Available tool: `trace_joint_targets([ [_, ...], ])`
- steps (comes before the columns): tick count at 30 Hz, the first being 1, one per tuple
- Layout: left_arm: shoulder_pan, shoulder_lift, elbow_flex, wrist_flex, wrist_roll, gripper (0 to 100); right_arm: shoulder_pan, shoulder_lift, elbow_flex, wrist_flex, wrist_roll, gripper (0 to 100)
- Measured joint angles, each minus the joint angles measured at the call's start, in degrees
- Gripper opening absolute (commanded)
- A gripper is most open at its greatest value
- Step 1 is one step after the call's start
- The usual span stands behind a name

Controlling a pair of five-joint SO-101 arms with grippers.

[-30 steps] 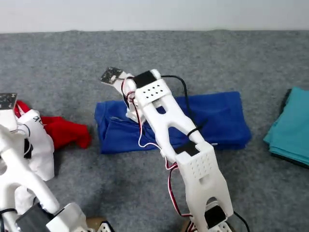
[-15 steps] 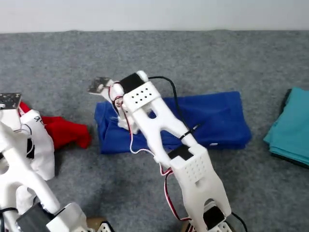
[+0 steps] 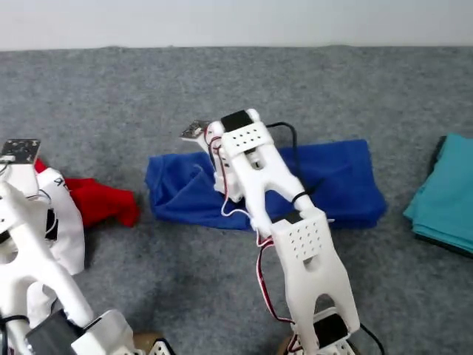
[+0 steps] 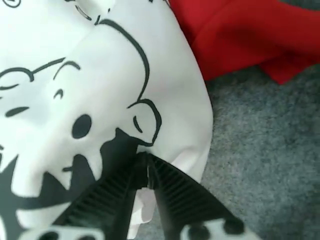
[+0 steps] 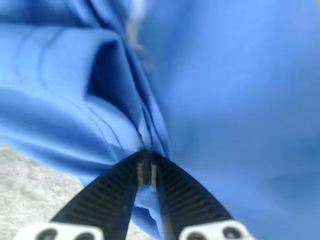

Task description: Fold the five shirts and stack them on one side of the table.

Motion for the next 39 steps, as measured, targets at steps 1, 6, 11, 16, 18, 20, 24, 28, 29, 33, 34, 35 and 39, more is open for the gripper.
trace_joint_targets([
  [1, 0.0, 0.0, 0.0, 0.0, 0.0, 2, -1.05, 0.0, -1.67, 1.05, 0.0, 0.9],
  [6, 0.09, 0.0, 0.0, 0.0, 0.0, 2, -5.63, -1.85, -10.2, 1.76, 0.0, 0.9],
  [11, 0.09, 0.0, 0.0, 0.0, 0.0, 2, -7.56, -2.11, -13.54, 1.41, 0.0, 0.9],
  [16, 0.09, 0.0, 0.0, 0.0, 0.0, 2, -7.74, 3.25, -13.71, -0.88, 0.0, 0.9],
  [18, 0.09, 0.0, 0.0, 0.0, 0.0, 2, -7.65, 5.63, -13.71, -2.2, 0.0, 0.9],
  [20, 0.09, 0.0, 0.0, 0.0, 0.09, 2, -7.65, 6.95, -13.71, -2.64, 0.0, 0.9],
  [24, 0.09, -0.97, 0.09, 0.53, 0.09, 2, -7.56, 7.12, -17.85, 0.97, 0.0, 0.9],
  [28, 0.09, -5.1, 0.09, 2.64, 0.09, 2, -5.01, 5.89, -19.43, 1.85, -3.52, 0.9],
  [29, 0.09, -6.33, 0.09, 3.08, 0.18, 2, -3.78, 4.75, -19.34, 1.85, -4.84, 0.9],
  [33, 0.09, -10.73, 0.09, 4.92, 0.26, 2, 2.02, -2.73, -12.75, 1.93, -6.77, 0.9],
  [34, 0.09, -11.52, 0.09, 5.45, 0.26, 2, 3.78, -4.92, -9.85, 1.93, -7.21, 0.9],
  [35, 0.09, -12.22, 0.09, 6.07, 0.26, 2, 5.71, -7.12, -6.86, 1.93, -7.82, 0.9],
  [39, 0.09, -13.45, 0.09, 7.47, 0.26, 2, 15.38, -16.09, 4.13, 1.93, -9.41, 0.9],
])
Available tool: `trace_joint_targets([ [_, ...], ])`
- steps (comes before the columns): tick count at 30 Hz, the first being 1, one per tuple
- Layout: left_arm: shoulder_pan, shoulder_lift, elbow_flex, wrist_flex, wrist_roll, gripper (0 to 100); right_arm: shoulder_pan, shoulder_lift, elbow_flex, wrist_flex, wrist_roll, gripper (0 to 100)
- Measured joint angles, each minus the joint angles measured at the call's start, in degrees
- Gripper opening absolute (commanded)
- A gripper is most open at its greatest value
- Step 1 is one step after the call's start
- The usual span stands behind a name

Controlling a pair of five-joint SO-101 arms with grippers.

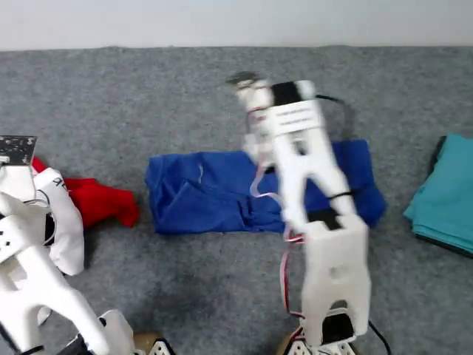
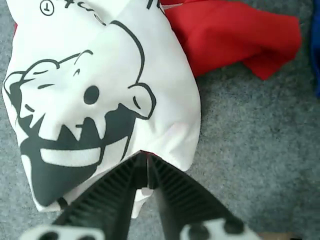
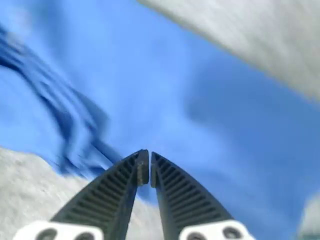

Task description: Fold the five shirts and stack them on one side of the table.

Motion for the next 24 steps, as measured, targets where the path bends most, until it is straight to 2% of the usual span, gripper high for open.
trace_joint_targets([
  [5, 0.0, 0.0, 0.0, 0.09, 0.0, 2, 12.75, -4.13, 7.03, -0.26, -0.35, 2.2],
  [7, 0.0, 0.0, 0.0, 0.09, -0.09, 2, 17.32, -3.96, 7.3, -1.05, -0.7, 7.8],
  [9, 0.0, 0.0, 0.0, 0.09, -0.09, 2, 20.31, -3.43, 7.3, -2.11, -1.93, 17.7],
  [12, 0.0, 0.0, 0.0, 0.09, -0.09, 2, 20.84, -0.62, 7.3, -3.25, -4.57, 28.9],
  [18, 0.0, 0.0, 0.0, 0.09, -0.09, 2, 20.75, 5.63, 7.3, -8.53, -10.02, 28.8],
  [24, 0.0, 0.0, 0.0, 0.09, -0.09, 2, 20.75, 7.91, 7.3, -13.01, -10.46, 28.8],
])
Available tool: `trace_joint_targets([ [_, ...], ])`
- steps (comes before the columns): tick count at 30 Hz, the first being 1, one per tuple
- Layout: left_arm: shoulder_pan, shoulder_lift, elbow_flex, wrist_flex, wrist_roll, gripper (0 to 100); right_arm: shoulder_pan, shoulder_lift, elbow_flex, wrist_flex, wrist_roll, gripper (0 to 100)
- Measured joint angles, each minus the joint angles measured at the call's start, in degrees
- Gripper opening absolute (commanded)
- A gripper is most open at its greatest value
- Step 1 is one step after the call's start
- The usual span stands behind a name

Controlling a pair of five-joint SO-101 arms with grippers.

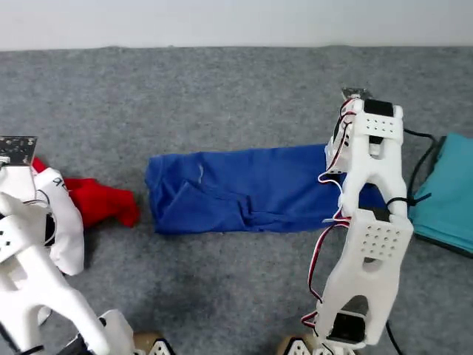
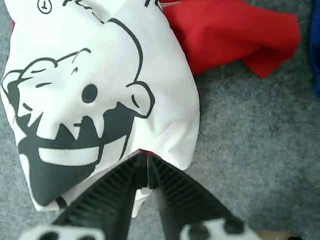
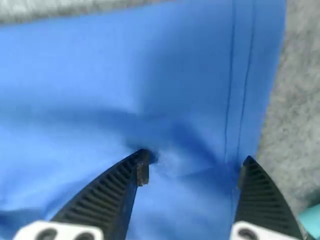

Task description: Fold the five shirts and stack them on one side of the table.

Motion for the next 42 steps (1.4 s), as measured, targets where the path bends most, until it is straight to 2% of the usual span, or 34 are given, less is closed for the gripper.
trace_joint_targets([
  [4, 0.0, 0.0, 0.0, 0.0, 0.0, 2, -0.18, 2.46, 0.0, -1.14, 0.0, 28.5],
  [6, 0.0, 0.0, 0.0, 0.0, 0.0, 2, -0.18, 4.04, -0.09, -1.23, 0.0, 24.7],
  [11, 0.0, 0.0, 0.0, 0.0, 0.0, 2, -1.05, 5.98, -1.14, 1.23, 0.0, 0.1],
  [16, 0.0, 0.0, 0.0, 0.0, 0.0, 2, -0.88, 6.07, -1.32, 2.46, 0.18, 1.2],
  [27, 0.0, 0.0, 0.0, 0.0, 0.0, 2, -1.32, -2.37, -1.85, 9.85, 13.63, 0.9],
  [32, 0.0, -0.26, 0.0, 0.0, 0.0, 2, -9.14, -10.46, -1.85, 12.84, 18.2, 0.9],
  [42, 0.0, -0.53, 0.0, 0.0, 0.0, 2, -29.98, -18.37, -1.85, 12.66, 18.81, 0.9],
])
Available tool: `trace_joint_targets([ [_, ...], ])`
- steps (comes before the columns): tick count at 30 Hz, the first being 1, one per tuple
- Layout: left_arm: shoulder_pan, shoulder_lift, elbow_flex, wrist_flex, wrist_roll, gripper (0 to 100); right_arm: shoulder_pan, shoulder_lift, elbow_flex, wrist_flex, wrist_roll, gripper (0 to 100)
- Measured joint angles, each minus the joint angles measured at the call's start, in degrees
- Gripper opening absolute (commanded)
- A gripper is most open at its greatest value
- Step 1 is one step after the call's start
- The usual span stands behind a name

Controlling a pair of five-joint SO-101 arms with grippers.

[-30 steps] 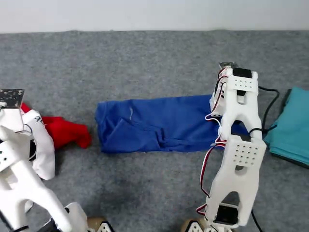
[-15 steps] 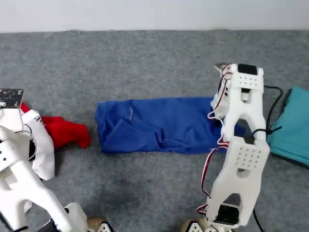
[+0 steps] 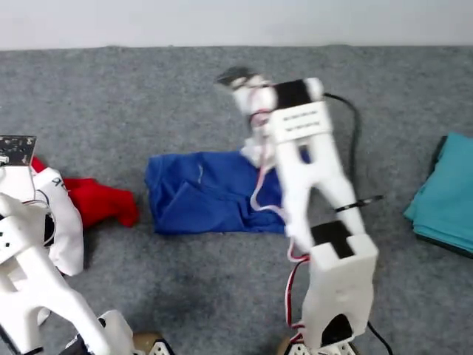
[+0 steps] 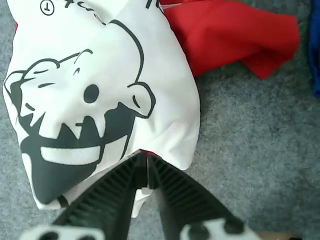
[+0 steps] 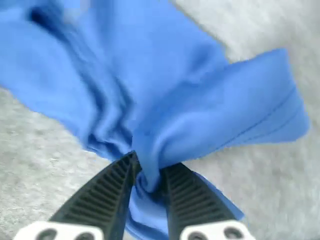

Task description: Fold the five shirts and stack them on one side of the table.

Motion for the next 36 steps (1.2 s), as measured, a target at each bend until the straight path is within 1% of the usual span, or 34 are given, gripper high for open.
trace_joint_targets([
  [2, 0.0, 0.0, 0.0, 0.0, 0.0, 2, -3.16, 0.0, 0.0, -0.62, 0.09, 0.9],
  [8, 0.0, 0.0, 0.0, 0.0, 0.0, 2, -9.93, 0.0, 0.0, -7.65, -0.7, 0.9],
  [14, 0.0, 0.0, 0.0, -0.88, 0.0, 2, -14.33, 2.81, 0.0, -10.11, -2.37, 1.4],
  [16, 0.0, 0.0, 0.0, -1.49, 0.0, 2, -15.3, 4.48, 0.09, -10.9, -2.55, 5.7],
  [20, 0.0, 0.0, 2.2, -3.43, 0.09, 2, -18.46, 5.71, 0.09, -13.27, -2.73, 19.4],
  [22, 0.0, 0.0, 3.87, -4.4, 0.18, 2, -20.4, 5.63, 0.09, -15.47, -2.73, 24.7],
  [25, 0.0, 0.0, 5.71, -5.36, 0.26, 2, -23.12, 5.63, 0.09, -19.34, -2.73, 27.0],
  [29, 0.0, 0.0, 6.24, -5.8, 0.26, 2, -23.91, 5.63, 0.09, -23.03, -2.73, 25.4],
  [31, 0.0, 0.0, 6.33, -5.89, 0.26, 2, -23.56, 5.98, -0.79, -22.42, -2.73, 18.4],
  [34, 0.0, 0.0, 6.33, -6.51, 0.35, 2, -20.92, 6.24, -3.16, -18.29, -2.73, 2.4],
  [35, 0.0, 0.0, 6.51, -6.86, 0.35, 2, -19.43, 6.24, -3.52, -16.79, -2.73, 0.1],
  [36, 0.0, 0.0, 6.59, -7.12, 0.35, 2, -17.76, 6.24, -3.78, -15.21, -2.73, 2.3],
])
